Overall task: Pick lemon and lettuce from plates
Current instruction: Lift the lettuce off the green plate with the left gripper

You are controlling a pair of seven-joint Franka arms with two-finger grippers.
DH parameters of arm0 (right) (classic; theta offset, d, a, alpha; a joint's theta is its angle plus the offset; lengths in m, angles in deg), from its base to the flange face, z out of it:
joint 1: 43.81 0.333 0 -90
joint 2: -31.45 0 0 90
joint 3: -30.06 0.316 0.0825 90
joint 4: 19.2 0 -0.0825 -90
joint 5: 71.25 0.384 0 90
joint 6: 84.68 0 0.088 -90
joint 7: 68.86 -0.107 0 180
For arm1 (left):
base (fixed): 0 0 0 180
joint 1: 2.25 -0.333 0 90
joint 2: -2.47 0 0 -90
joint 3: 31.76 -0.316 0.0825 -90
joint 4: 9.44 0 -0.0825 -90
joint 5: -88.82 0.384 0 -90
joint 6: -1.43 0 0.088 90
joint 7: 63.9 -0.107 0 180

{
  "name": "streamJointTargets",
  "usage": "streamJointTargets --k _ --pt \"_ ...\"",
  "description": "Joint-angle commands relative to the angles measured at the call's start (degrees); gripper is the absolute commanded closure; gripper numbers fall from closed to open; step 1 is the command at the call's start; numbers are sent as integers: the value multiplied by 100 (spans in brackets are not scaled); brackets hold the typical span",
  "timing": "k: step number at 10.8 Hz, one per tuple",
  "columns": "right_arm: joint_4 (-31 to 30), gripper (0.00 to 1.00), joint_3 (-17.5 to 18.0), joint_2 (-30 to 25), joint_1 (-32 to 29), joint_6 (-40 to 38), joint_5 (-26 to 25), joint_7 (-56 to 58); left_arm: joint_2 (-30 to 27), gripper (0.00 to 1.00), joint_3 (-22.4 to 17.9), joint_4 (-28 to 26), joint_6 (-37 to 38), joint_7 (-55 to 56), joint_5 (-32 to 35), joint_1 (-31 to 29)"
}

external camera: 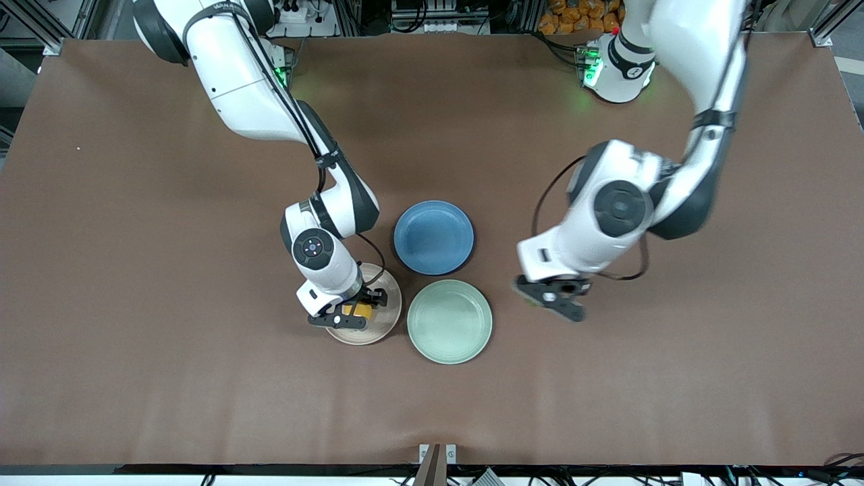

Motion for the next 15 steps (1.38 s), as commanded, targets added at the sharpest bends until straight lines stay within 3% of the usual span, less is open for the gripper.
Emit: streamJointTargets --k 1,3,4,7,8,9,10,15 --pt "505 50 25 38 -110 -708 33 -23 -61 100 60 -501 420 -77 127 -684" --pt "559 50 25 12 -137 -781 42 -23 123 96 60 -555 350 -77 145 -1098" --pt "559 50 34 -6 -198 -799 51 -23 246 85 69 -555 245 -77 136 -1361" --pt "996 50 42 -67 -505 -1604 51 405 572 79 43 -538 -142 37 92 -1486" --pt "1190 50 42 -67 -628 -1894 51 546 607 63 42 -529 -152 55 84 -1521" --pt "1253 50 42 -76 -751 -1984 51 678 599 20 42 -520 -152 55 75 -1591" --pt "1253 50 42 -85 -874 -2003 51 854 529 0 42 -520 -134 3 83 -1627" --pt "1253 50 -19 -129 -1515 -2485 -2 1968 -242 0 16 -485 278 37 84 -1636"
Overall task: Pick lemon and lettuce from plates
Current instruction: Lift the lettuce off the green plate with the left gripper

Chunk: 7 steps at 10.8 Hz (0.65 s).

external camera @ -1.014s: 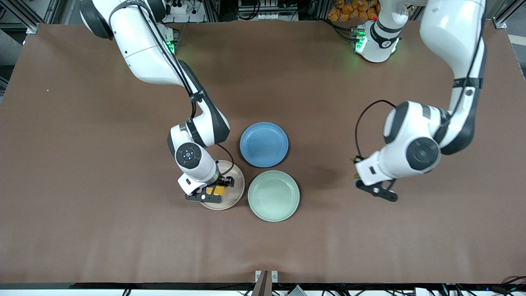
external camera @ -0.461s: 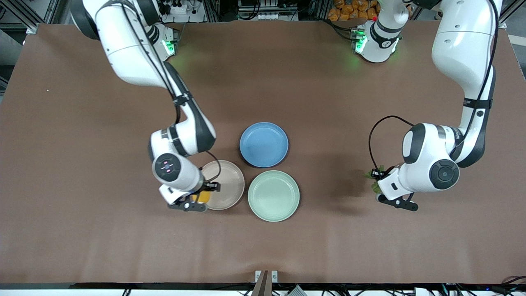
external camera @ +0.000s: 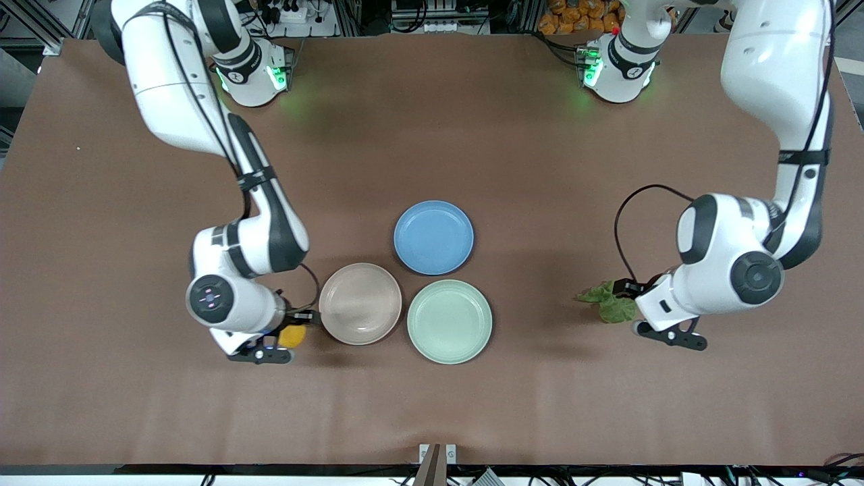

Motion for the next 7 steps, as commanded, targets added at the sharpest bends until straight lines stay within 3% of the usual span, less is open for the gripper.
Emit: streamJointTargets --k 1,5,7 --pt "-3 50 23 -91 -455 -280 -19 931 -793 0 4 -95 432 95 110 -47" --pt "-99 50 32 -186 -1132 -271 -46 2109 -1664 0 12 -16 888 43 145 -250" --pt "-694 50 23 -484 -1396 -115 -81 2698 -1823 0 4 256 995 17 145 -267"
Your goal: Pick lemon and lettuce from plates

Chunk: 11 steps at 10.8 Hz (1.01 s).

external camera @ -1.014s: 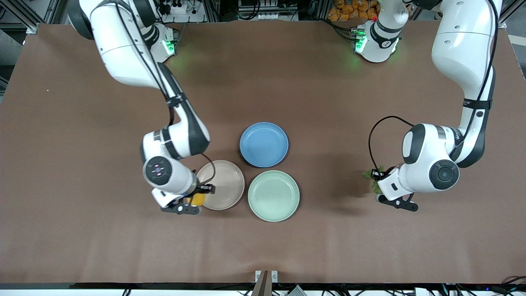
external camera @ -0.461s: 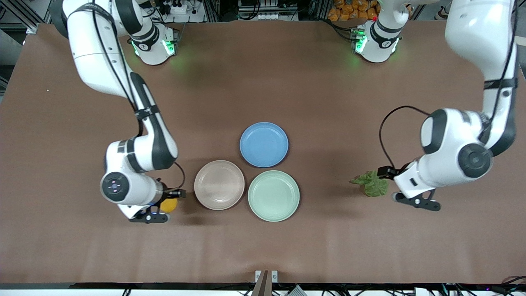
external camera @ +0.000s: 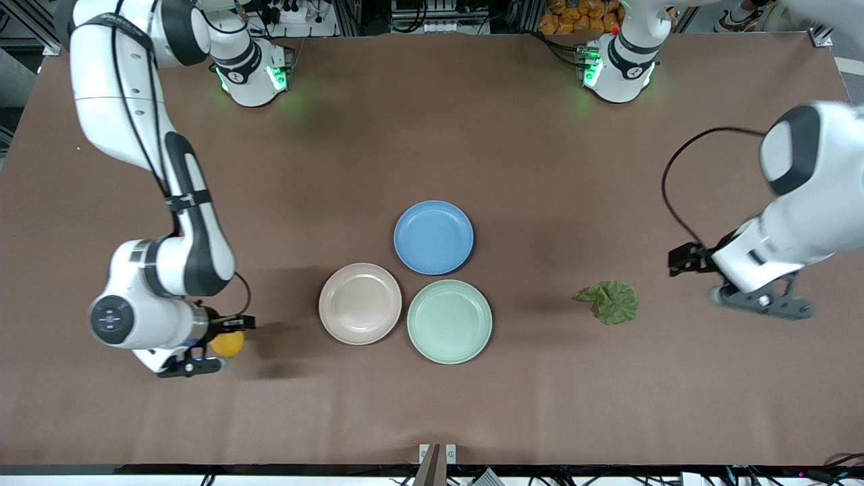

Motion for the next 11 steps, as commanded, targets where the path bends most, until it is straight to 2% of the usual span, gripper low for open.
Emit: streamJointTargets --k 1,4,6,11 --pt "-1115 50 77 -722 -389 405 -121 841 -407 0 6 169 174 4 136 -32" --pt "-2644 50 86 -1461 -601 1573 -306 1385 -794 0 -73 169 209 92 -56 -225" --pt "-3121 50 94 -1708 -820 1699 -306 1703 -953 0 -82 169 690 521 -22 -234" --pt "-4379 49 94 -2113 -988 2709 -306 1731 -1393 0 -56 143 1201 839 22 -234"
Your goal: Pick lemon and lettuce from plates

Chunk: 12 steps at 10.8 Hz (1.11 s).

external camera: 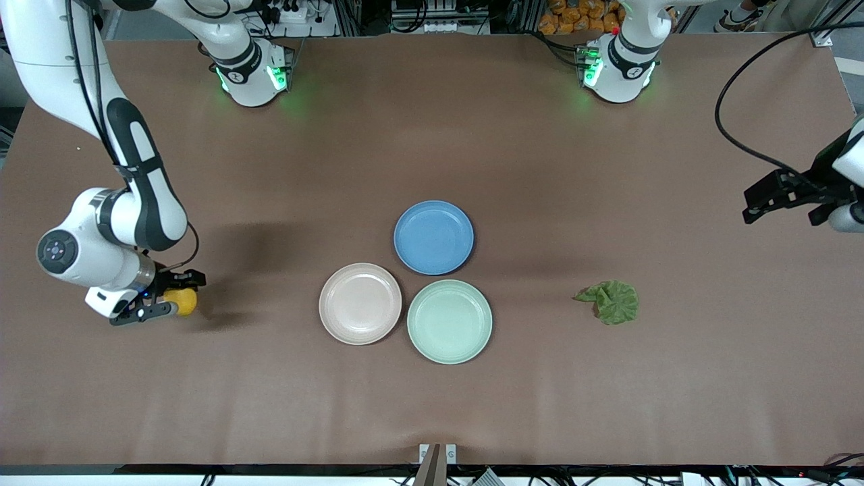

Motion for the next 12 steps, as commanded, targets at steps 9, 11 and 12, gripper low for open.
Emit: streamJointTargets --k 9,11,12 --pt "-3 0 119 -437 -141 -907 3 -126 -696 0 62 -333 1035 183 175 2" --pt "411 0 110 -481 -124 -1576 3 -346 -696 0 53 -447 956 192 166 -7" --pt "569 0 110 -507 -107 -1814 -15 -390 -714 0 53 -526 895 192 166 -16"
